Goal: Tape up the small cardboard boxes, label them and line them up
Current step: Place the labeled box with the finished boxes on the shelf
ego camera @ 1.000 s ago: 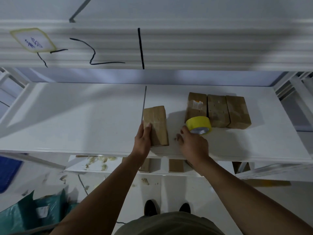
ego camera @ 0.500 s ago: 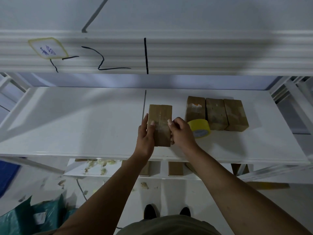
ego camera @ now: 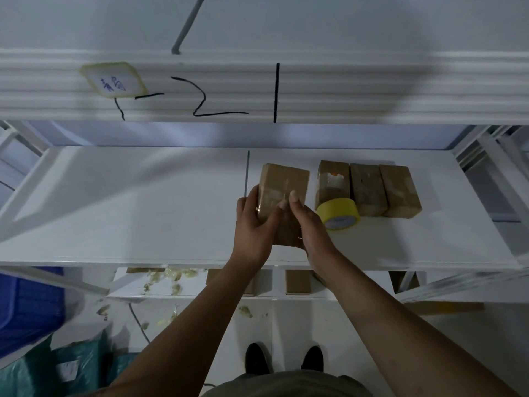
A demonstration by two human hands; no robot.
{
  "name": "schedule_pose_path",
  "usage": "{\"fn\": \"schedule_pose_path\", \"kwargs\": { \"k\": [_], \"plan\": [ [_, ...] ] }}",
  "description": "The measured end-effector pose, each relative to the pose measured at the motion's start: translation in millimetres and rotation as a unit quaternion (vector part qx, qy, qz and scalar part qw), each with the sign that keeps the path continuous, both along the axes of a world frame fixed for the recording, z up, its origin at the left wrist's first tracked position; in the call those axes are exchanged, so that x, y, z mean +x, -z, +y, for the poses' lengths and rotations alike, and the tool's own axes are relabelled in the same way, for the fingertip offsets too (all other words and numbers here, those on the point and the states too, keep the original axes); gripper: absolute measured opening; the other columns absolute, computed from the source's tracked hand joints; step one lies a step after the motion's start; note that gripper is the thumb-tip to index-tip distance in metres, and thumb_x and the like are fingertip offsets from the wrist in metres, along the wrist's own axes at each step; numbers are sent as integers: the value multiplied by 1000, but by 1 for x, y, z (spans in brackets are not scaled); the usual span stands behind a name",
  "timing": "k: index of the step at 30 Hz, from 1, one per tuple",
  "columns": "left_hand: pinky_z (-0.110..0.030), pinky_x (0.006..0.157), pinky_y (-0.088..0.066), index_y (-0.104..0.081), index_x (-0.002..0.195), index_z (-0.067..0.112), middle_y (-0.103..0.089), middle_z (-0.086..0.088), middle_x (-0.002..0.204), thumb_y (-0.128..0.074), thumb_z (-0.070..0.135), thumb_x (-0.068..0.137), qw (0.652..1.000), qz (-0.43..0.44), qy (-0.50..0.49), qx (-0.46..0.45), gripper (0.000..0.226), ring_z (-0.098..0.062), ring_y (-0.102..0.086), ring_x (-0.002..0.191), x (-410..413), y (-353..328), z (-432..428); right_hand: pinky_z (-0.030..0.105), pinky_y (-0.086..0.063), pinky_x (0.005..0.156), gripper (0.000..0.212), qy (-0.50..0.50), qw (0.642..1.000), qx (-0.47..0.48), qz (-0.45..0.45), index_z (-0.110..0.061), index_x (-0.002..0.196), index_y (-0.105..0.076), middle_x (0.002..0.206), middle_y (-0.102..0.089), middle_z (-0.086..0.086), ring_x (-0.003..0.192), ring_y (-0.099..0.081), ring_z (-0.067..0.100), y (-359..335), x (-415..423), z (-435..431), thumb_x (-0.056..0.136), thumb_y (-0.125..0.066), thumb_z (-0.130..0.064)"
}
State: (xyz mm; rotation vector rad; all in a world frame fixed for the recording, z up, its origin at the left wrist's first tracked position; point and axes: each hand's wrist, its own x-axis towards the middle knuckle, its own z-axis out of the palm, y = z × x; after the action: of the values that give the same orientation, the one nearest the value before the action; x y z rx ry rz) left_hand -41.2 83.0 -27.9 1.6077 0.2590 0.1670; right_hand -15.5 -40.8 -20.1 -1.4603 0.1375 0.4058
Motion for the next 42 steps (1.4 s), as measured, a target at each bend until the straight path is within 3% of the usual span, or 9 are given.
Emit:
{"fn": "schedule_pose_path", "kwargs": {
  "k": [5, 9, 15, 19, 21, 24, 31, 36, 42],
  "plan": [
    [-17, 68, -59, -50, 134, 26, -61, 4, 125, -57, 56, 99, 998, 45, 9, -30, 46, -15, -68, 107, -5, -2, 9, 43, -63, 90, 51, 54, 993, -102, -14, -25, 109, -77, 100, -81, -1, 94, -77, 17, 7, -5, 10, 92, -60, -70],
    [-18, 71, -59, -53, 134, 24, -64, 5, 124, -58, 57, 99, 998, 29, -11, 48, 49, -11, -68, 105, -11, 6, 18, 49, -65, 81, 63, 7, 997, -33, 64, -24, 120, -73, 108, -80, 4, 94, -79, 23, 8, -12, 10, 86, -63, -76],
    [-41, 84, -65, -60, 126, 29, -71, 8, 115, -59, 67, 94, 999, 38, -22, 15, 49, -14, -73, 102, -22, 5, 24, 51, -58, 99, 77, -4, 995, -102, 11, -24, 112, -76, 102, -81, -3, 101, -76, 20, -1, -14, 15, 72, -63, -89],
    [-30, 84, -62, -72, 108, 37, -76, 7, 103, -47, 62, 104, 997, 74, -3, 39, 36, -10, -74, 95, -19, -6, 27, 58, -61, 90, 77, -42, 993, 43, 100, -18, 131, -62, 124, -71, 11, 112, -73, 31, -8, -19, 4, 80, -67, -75],
    [-28, 76, -60, -78, 99, 21, -77, -2, 90, -48, 54, 106, 997, 67, -14, 37, 45, -12, -74, 82, -17, -12, 27, 63, -57, 96, 70, -47, 979, 147, 137, -16, 136, -59, 130, -69, 14, 117, -70, 36, -10, -21, -6, 86, -66, -64],
    [-35, 77, -63, -72, 122, 18, -76, -4, 105, -50, 54, 105, 984, 54, -107, 128, 46, -12, -74, 85, -21, -12, 24, 65, -56, 96, 43, -49, 982, 148, 110, -12, 118, -54, 119, -69, 13, 106, -72, 33, -12, -26, -11, 98, -64, -49],
    [-55, 103, -56, -66, 134, 10, -73, -19, 125, -47, 53, 106, 983, 76, 28, -163, 55, -40, -70, 118, -50, -31, 10, 27, -61, 81, 38, -58, 992, -9, -114, -17, 114, -43, 112, -62, -3, 105, -70, 13, -10, -40, -7, 97, -69, -39],
    [-49, 109, -51, -60, 143, 18, -69, -19, 133, -28, 53, 111, 956, 90, -13, -278, 57, -35, -66, 126, -61, -33, 9, 38, -64, 84, 60, -74, 993, 30, -89, -35, 147, -34, 135, -65, 1, 115, -70, 18, -4, -42, -14, 98, -69, -42],
    [-32, 78, -64, -61, 133, 19, -75, -8, 120, -32, 39, 114, 983, 59, -142, -101, 40, -24, -76, 105, -70, -25, 9, 39, -66, 78, 59, -108, 990, 19, -85, -38, 153, -41, 143, -62, 1, 117, -70, 23, -4, -51, -3, 100, -68, -36]
  ]
}}
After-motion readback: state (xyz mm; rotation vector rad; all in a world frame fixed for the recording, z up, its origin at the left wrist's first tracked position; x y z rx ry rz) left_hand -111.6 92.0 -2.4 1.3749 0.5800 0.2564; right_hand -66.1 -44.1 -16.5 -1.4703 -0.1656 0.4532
